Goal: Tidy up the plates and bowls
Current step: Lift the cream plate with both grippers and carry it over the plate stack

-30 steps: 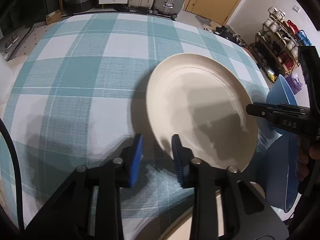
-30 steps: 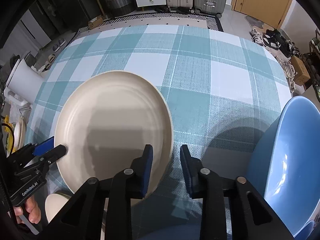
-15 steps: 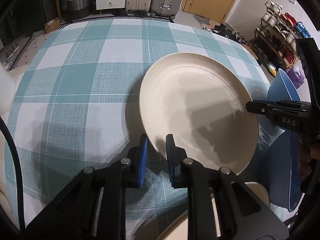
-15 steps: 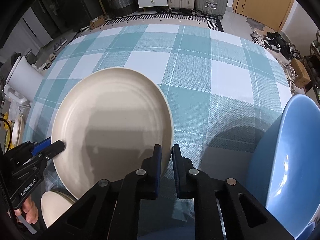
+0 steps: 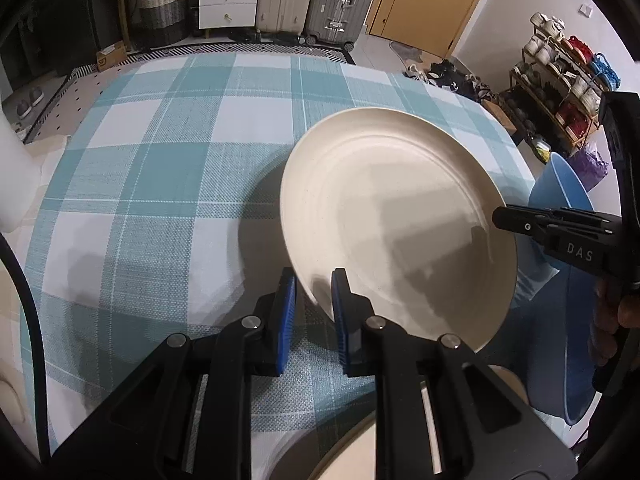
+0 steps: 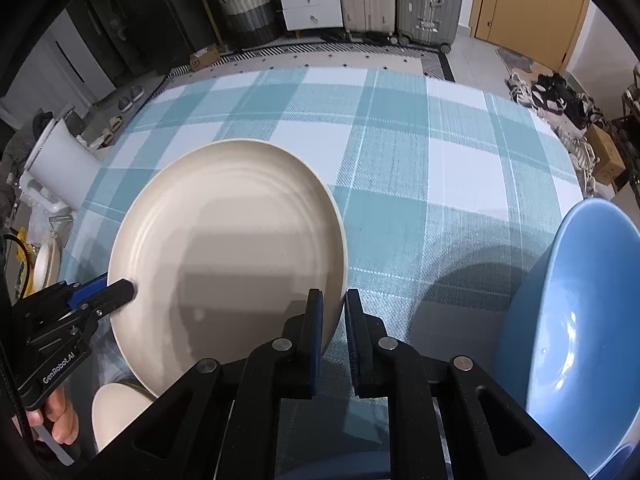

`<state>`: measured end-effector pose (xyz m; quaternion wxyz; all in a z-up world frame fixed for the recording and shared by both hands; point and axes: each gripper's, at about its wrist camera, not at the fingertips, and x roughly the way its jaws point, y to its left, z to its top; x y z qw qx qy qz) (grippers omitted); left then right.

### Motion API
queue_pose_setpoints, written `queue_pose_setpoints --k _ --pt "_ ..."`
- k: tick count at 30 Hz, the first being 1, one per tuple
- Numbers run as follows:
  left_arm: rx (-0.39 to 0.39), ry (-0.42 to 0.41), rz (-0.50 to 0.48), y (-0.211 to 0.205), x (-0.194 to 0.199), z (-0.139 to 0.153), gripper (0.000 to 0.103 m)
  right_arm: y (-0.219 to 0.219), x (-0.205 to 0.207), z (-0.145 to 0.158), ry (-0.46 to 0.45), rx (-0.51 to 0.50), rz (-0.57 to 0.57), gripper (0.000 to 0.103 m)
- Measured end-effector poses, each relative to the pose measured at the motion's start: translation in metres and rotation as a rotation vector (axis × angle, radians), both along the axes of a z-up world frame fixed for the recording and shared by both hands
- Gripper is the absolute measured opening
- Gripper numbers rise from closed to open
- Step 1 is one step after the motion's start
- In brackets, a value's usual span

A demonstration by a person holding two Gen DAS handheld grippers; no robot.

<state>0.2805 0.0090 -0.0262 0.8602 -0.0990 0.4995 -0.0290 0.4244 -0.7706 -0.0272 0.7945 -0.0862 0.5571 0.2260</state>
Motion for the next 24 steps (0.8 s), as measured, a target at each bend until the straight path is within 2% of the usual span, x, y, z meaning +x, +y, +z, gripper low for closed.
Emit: queue_pose_setpoints --k 24 --pt "0.015 -0.119 0.001 -0.004 -0.053 0.075 0.015 -0.014 -0.044 0.068 -0.145 0.108 0.012 0.012"
